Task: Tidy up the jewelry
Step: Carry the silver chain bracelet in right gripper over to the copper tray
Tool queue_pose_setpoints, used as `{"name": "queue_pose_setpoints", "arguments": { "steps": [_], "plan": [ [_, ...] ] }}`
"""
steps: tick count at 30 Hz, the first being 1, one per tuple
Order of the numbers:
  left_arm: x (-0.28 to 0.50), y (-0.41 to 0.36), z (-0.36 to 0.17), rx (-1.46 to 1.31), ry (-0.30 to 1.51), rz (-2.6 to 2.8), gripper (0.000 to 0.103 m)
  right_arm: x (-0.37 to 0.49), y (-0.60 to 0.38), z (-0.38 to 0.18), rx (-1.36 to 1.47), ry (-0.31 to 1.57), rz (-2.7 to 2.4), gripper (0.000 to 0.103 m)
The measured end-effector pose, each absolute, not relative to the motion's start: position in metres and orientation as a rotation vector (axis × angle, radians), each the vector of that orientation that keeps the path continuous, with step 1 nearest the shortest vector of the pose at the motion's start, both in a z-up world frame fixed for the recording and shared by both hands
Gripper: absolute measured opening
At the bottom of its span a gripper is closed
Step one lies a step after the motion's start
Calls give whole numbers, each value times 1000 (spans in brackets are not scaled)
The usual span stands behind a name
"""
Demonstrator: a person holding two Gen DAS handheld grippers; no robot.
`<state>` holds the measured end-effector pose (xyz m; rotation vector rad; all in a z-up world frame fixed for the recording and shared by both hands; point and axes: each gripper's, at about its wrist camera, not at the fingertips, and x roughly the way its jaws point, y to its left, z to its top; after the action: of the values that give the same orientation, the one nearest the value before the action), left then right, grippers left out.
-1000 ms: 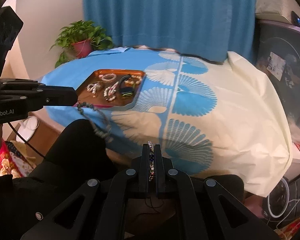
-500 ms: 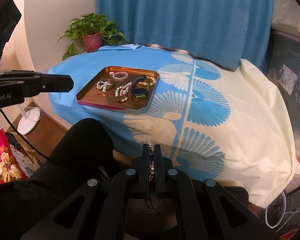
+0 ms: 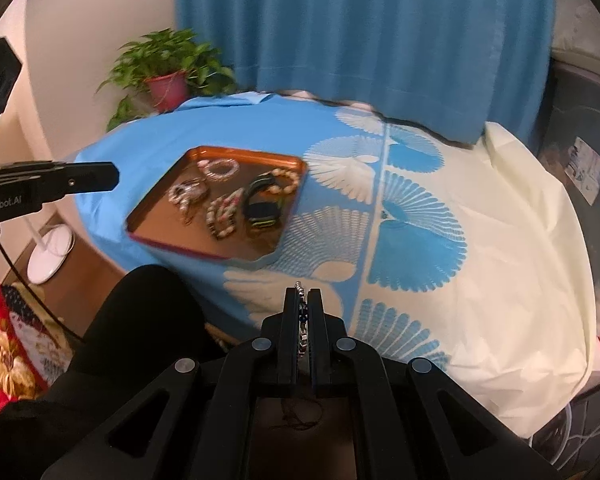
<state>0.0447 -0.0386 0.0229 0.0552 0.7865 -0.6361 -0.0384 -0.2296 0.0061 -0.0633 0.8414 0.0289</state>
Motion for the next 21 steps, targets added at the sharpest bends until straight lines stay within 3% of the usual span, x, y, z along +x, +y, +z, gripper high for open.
{"name": "queue_pose_setpoints", "arguments": {
  "steps": [2, 5, 21],
  "plan": [
    [52, -44, 21, 63, 790, -632, 3, -32, -240, 3, -53, 843, 10, 4],
    [63, -57, 17, 69, 794, -628, 21, -21, -256, -2, -41, 847, -10, 4],
    [195, -170, -25, 158, 880, -576, 21, 119, -380, -56, 53, 850, -78, 4]
  ]
}}
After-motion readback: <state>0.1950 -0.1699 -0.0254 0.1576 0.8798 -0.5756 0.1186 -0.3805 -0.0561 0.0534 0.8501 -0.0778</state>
